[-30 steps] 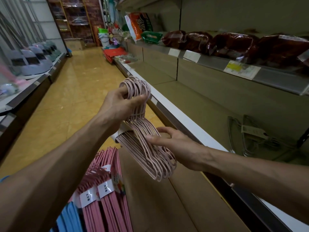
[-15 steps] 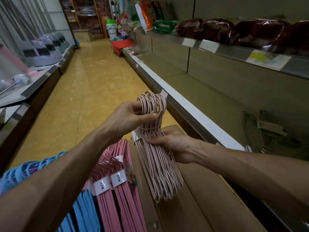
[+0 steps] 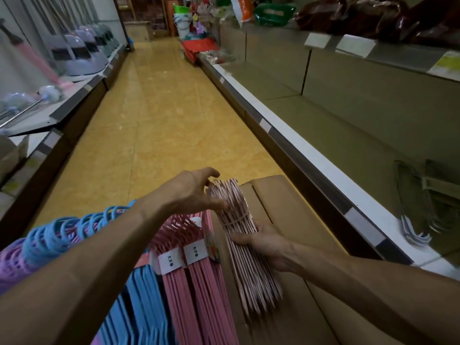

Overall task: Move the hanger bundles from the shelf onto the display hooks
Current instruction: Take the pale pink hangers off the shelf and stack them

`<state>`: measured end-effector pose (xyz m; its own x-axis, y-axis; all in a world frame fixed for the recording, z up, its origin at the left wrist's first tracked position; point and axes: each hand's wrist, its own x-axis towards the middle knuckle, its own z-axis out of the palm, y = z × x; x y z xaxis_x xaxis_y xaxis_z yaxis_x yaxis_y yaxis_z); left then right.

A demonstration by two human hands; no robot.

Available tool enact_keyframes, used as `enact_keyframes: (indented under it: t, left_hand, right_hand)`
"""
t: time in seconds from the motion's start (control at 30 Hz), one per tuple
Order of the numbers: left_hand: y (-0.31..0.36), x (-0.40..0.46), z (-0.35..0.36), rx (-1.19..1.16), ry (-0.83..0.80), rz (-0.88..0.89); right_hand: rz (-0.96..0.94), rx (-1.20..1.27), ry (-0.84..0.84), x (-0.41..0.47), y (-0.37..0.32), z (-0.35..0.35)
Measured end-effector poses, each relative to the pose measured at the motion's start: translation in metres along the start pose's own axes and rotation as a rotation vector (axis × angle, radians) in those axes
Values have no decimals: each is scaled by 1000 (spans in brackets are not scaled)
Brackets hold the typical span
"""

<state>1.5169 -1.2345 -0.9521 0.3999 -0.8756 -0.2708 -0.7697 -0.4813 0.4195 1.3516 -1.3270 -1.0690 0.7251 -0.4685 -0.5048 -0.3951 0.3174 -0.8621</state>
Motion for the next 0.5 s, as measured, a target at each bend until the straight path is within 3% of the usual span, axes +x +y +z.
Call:
enact_keyframes:
  t: [0.3,0.5]
  left_hand:
    - [-32,9,13,47,-39,-19]
    - [-44,9,20,75,-46,-33]
  right_hand:
    - [22,24,13,26,23,32]
    - [18,-95,-9,36,26,34]
